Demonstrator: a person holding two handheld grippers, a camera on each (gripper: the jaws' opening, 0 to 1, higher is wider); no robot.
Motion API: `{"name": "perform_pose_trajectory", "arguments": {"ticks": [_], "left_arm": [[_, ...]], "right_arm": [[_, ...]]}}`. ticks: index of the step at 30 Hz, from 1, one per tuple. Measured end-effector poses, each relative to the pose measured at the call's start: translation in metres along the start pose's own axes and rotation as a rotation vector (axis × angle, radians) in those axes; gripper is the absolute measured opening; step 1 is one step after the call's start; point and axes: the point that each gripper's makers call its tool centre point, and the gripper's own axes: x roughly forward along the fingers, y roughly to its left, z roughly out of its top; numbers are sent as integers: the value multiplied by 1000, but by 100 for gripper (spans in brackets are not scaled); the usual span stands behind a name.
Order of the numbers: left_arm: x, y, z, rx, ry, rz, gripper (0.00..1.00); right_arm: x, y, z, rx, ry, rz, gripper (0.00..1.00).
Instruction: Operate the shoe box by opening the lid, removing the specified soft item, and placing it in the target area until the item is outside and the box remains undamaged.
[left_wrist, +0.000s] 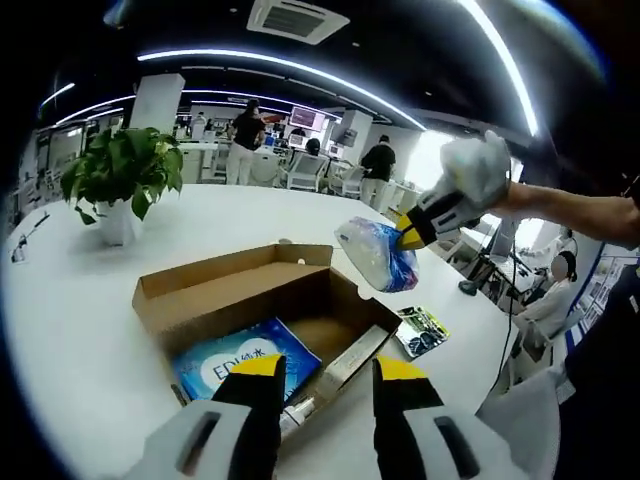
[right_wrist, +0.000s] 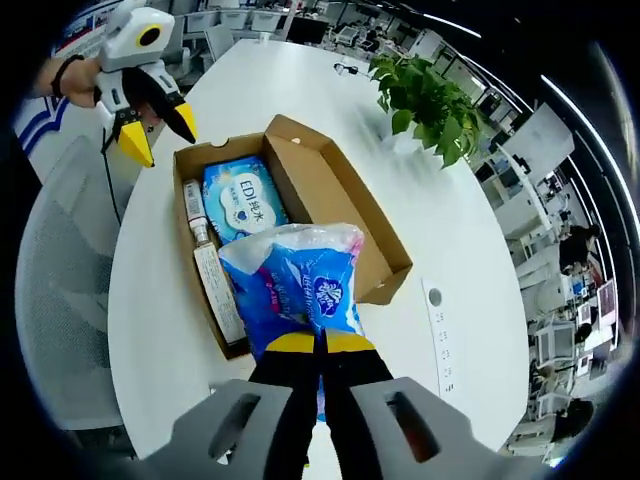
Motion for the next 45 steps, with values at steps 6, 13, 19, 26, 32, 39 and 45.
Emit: {"name": "perform_pose_trajectory", "arguments": {"ticks": [6, 13, 19, 26, 32, 39, 45], "left_arm": [[2, -7, 1, 44, 17, -18, 37], [4, -10, -2, 73, 38, -33, 38], [5, -14, -4, 90, 53, -45, 39], [4, -19, -7, 101, 65, -50, 40], [2, -20, -13, 97, 79, -36, 40], [4, -28, -18, 93, 92, -27, 40], [10, -36, -17, 89, 90, -24, 40]], "right_arm": [[-14, 6, -33, 37, 26, -16, 0], [-31, 13, -77, 98, 60, -33, 0], [-48, 20, -115, 146, 90, -46, 0], [-62, 29, -157, 189, 119, -54, 0], [-76, 41, -190, 223, 144, -58, 0], [-91, 55, -234, 250, 188, -54, 0], [-102, 60, -270, 268, 227, -52, 0]]}}
